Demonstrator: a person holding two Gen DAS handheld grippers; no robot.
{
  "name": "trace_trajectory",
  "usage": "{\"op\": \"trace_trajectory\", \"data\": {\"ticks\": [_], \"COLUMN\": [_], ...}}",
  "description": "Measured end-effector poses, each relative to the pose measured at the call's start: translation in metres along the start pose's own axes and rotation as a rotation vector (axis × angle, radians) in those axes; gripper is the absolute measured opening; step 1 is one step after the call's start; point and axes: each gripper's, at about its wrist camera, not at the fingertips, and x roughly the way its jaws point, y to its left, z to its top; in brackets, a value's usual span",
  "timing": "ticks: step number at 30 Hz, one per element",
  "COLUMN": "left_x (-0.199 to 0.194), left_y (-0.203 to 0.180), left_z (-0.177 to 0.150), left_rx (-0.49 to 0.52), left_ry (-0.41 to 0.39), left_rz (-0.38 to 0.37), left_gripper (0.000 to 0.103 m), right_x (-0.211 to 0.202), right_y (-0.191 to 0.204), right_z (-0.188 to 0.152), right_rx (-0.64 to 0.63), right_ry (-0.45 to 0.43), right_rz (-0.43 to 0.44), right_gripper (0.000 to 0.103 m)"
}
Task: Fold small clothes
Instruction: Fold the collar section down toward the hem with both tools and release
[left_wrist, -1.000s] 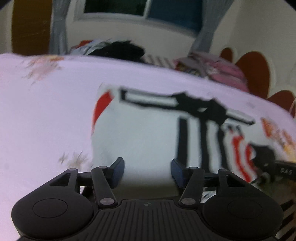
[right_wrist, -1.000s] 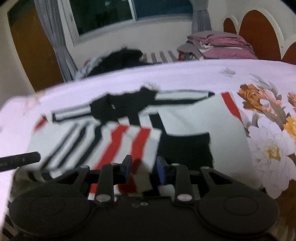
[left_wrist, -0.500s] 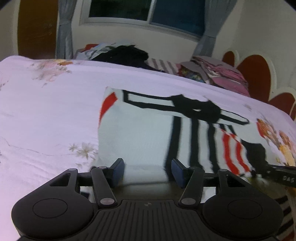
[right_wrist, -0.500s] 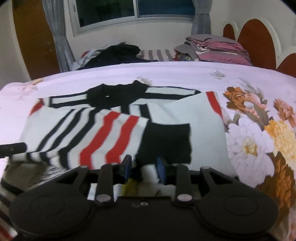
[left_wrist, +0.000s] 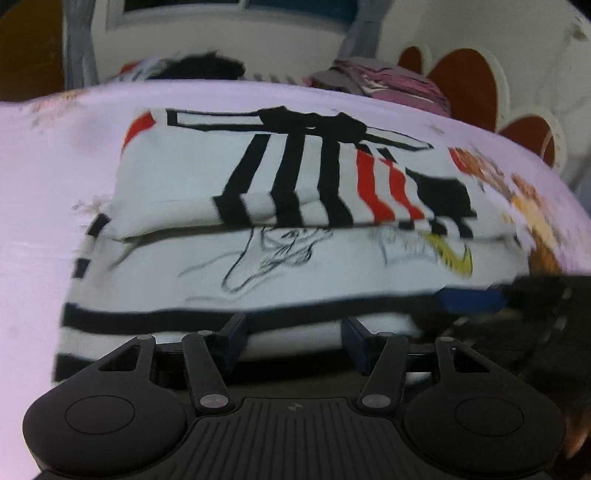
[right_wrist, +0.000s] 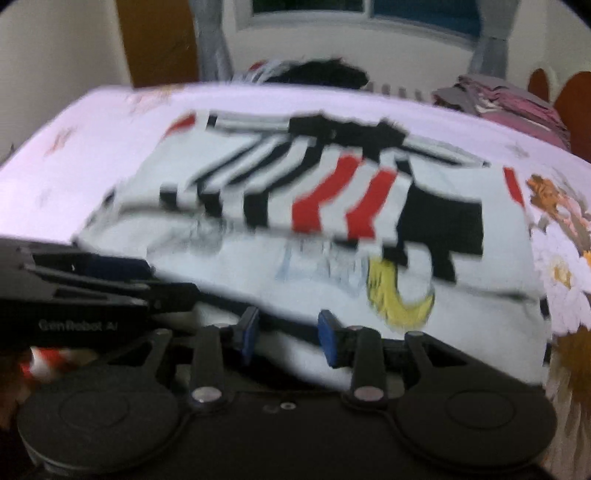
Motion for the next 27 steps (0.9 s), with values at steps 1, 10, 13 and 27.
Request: {"op": "trace_trajectory", "data": {"ticks": [1,10,13,27], "left_x": [-0.005,-0.047,-0.05,-0.051], "left_y": [0.001,0.027,0.02,-0.026], "left_z": [-0.006,-0.044,-0.043,-0.038], "left_rx": [0.037,-0.026,-0.072,-0.011], "left_ry": [0.003,0.012,0.032,0.052], "left_rz": [0.021,0.123,0.147,0.062], "left_gripper": [0.056,0.056,0.057,0.057], "right_x": [-0.004,-0.04,-0.048,-0.067], "right_y": [-0.004,-0.064,-0.062,0.005], "right_z": [-0.006,-0.046,-0.046,-0.043], "right_rx": [-0.017,0.052,0.096,0.146], "right_ry": [-0.009,-0.001,-0.001,-0.028], "right_rz": [-0.018,-0.076,-0.03,0.042], "right_gripper": [0.035,0.039,0.04,0.044]}}
